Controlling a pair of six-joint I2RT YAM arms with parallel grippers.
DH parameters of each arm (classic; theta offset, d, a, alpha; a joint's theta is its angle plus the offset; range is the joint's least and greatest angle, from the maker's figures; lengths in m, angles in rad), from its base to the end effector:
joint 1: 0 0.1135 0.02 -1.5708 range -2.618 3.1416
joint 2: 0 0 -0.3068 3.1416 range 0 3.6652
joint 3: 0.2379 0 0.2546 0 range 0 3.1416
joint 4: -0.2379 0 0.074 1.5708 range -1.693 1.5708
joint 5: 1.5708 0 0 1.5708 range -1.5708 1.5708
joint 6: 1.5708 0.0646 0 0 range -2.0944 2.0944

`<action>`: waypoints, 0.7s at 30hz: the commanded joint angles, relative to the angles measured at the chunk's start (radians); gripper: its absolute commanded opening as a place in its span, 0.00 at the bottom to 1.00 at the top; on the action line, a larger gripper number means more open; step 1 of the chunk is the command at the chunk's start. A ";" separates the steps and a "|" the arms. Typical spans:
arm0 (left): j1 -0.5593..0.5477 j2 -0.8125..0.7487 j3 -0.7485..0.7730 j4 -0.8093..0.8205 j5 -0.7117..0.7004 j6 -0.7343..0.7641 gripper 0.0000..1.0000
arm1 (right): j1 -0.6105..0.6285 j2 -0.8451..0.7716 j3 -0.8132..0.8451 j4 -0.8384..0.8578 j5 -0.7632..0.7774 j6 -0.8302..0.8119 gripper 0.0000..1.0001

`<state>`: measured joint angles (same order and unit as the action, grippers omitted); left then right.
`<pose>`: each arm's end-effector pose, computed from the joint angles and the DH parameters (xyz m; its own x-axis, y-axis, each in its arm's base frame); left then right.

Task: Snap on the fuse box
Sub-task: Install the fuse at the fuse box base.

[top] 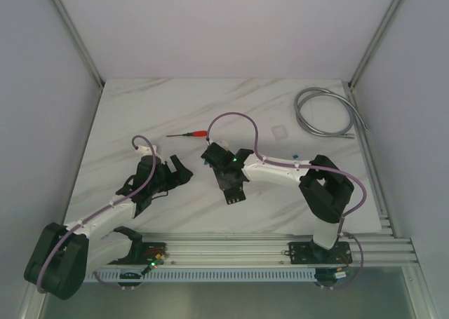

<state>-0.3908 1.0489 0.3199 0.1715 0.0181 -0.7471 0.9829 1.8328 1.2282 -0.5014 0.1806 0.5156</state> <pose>0.1930 -0.0808 0.1861 -0.6273 -0.4763 -0.6161 -0.0425 0.8109 -0.5836 0.2308 0.3254 0.1956 -0.8129 -0.3451 -0.4691 -0.4289 0.8997 0.0813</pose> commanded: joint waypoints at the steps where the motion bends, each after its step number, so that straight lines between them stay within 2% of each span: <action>1: 0.007 -0.013 -0.010 0.017 0.021 -0.008 1.00 | -0.001 0.118 -0.098 -0.069 0.000 -0.024 0.00; 4: 0.007 -0.017 -0.009 0.016 0.030 -0.015 1.00 | -0.001 0.045 -0.062 -0.052 0.001 -0.017 0.00; 6: 0.007 -0.023 -0.007 0.015 0.036 -0.017 1.00 | 0.000 0.008 -0.036 -0.040 0.005 -0.020 0.05; 8: 0.007 -0.027 -0.006 0.012 0.041 -0.018 1.00 | 0.002 -0.028 -0.016 -0.026 0.008 -0.025 0.15; 10: 0.007 -0.027 -0.004 0.009 0.047 -0.021 1.00 | 0.003 -0.067 -0.002 -0.019 0.020 -0.029 0.18; 15: 0.007 -0.026 0.007 -0.001 0.057 -0.026 1.00 | 0.001 -0.177 -0.011 0.025 0.021 -0.041 0.36; 17: 0.007 -0.025 0.013 -0.005 0.061 -0.025 1.00 | -0.008 -0.211 -0.031 0.029 0.045 -0.042 0.44; 21: 0.007 -0.017 0.024 -0.010 0.064 -0.027 1.00 | -0.083 -0.268 -0.123 0.023 0.121 -0.034 0.54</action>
<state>-0.3889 1.0348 0.3202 0.1703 0.0635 -0.7666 0.9657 1.6085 1.1908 -0.4656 0.2070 0.4812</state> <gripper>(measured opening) 0.998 0.512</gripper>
